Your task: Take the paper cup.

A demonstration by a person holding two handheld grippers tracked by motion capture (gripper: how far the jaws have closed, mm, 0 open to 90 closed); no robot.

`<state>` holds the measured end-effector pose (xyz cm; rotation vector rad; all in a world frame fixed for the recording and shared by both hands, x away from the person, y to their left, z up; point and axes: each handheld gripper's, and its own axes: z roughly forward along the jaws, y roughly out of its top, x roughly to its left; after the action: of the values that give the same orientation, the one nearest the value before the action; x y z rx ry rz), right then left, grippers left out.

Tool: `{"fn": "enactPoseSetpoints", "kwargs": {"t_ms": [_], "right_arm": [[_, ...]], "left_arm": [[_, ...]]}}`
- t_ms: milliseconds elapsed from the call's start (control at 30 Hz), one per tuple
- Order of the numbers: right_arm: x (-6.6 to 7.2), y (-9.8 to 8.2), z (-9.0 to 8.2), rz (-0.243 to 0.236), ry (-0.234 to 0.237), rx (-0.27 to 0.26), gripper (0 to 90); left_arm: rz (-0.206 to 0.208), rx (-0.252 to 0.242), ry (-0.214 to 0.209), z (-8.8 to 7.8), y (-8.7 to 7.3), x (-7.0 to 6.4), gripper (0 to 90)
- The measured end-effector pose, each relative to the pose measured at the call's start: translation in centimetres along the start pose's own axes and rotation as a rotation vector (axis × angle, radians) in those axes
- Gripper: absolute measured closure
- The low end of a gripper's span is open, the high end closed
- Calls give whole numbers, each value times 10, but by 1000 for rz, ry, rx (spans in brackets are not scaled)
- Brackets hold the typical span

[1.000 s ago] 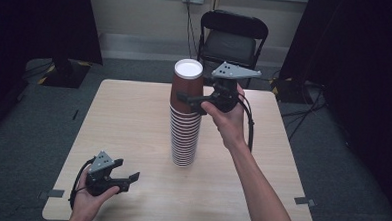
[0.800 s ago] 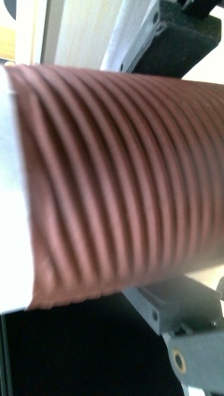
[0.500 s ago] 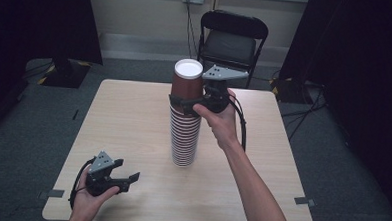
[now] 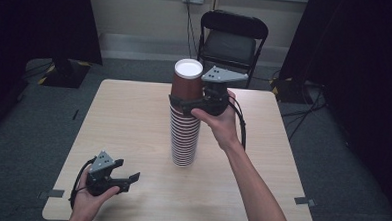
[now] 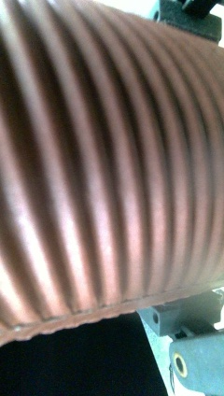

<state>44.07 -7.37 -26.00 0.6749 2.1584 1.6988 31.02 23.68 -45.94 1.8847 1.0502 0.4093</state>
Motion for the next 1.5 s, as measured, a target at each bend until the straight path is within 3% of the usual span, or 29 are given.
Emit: {"fn": "enactPoseSetpoints", "kwargs": {"t_ms": [300, 633, 1033, 1500], "right_arm": [[-3, 2, -1, 19, 8, -17, 109], [0, 16, -4, 14, -6, -60, 117], [2, 28, -8, 27, 9, -104, 120], [2, 52, -16, 23, 10, -166, 129]], "left_arm": [[6, 2, 2, 1, 0, 1, 190], [-3, -3, 8, 0, 0, 1, 188], [-3, -3, 8, 0, 0, 1, 188], [18, -6, 9, 2, 0, -1, 187]]}}
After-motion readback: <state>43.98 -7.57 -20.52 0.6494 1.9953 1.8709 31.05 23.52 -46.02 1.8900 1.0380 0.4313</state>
